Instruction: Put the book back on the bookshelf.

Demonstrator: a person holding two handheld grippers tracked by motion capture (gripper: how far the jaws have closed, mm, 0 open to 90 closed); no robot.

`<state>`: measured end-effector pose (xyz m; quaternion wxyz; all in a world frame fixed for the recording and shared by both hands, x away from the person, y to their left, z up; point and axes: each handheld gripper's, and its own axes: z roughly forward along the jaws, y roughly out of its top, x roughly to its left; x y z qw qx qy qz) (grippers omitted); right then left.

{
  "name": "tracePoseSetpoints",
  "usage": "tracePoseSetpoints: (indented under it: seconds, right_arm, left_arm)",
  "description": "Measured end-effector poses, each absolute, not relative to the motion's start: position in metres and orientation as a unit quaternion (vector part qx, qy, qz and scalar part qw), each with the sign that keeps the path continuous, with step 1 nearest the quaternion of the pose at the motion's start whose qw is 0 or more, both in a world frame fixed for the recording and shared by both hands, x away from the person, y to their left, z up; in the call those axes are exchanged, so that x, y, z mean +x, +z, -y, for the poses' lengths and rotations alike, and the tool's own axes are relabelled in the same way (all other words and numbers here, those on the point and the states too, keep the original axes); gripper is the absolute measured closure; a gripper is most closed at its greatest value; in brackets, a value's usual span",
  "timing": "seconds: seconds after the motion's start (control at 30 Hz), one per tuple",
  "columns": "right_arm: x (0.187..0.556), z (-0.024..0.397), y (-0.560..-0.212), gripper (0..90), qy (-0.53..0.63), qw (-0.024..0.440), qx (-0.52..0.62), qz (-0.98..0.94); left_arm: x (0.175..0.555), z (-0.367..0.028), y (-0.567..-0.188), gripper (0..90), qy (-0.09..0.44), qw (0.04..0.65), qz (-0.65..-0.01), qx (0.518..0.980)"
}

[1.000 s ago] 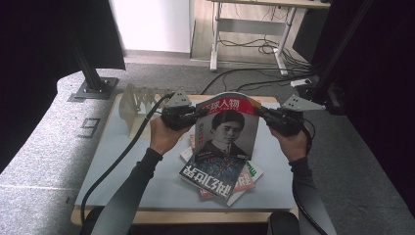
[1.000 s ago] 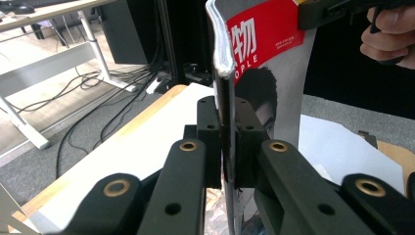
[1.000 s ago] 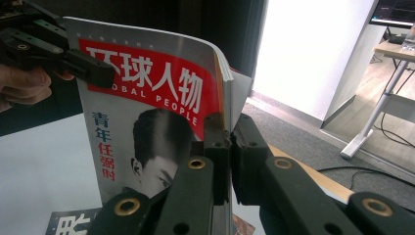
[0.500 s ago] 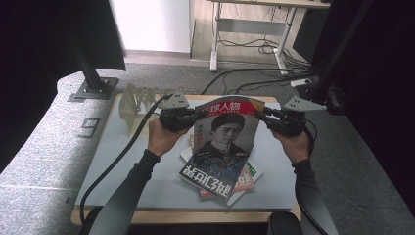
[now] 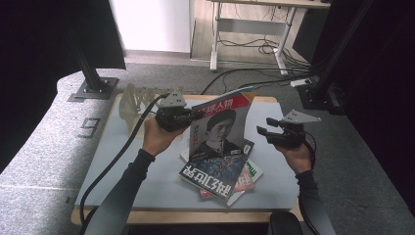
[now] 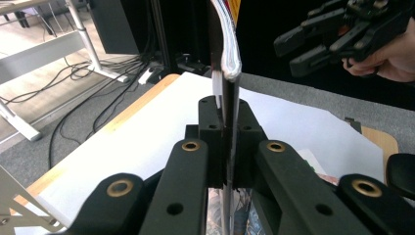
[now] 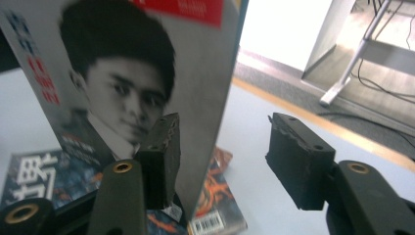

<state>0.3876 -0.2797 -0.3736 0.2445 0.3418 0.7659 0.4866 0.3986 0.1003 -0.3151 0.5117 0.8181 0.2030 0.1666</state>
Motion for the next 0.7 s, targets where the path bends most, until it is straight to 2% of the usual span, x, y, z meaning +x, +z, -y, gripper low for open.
tracePoseSetpoints:
  seconds: [0.3,0.7]
  right_arm:
    - [0.387,0.285,-0.41,32.2,0.446,0.227,0.373,-0.781]
    - [0.381,0.294,-0.455,22.0,0.406,0.206,0.421,-0.785]
  left_arm:
    - [0.398,-0.102,-0.313,86.2,0.157,0.506,-0.203,0.823]
    - [0.397,-0.107,-0.309,86.1,0.148,0.49,-0.206,0.834]
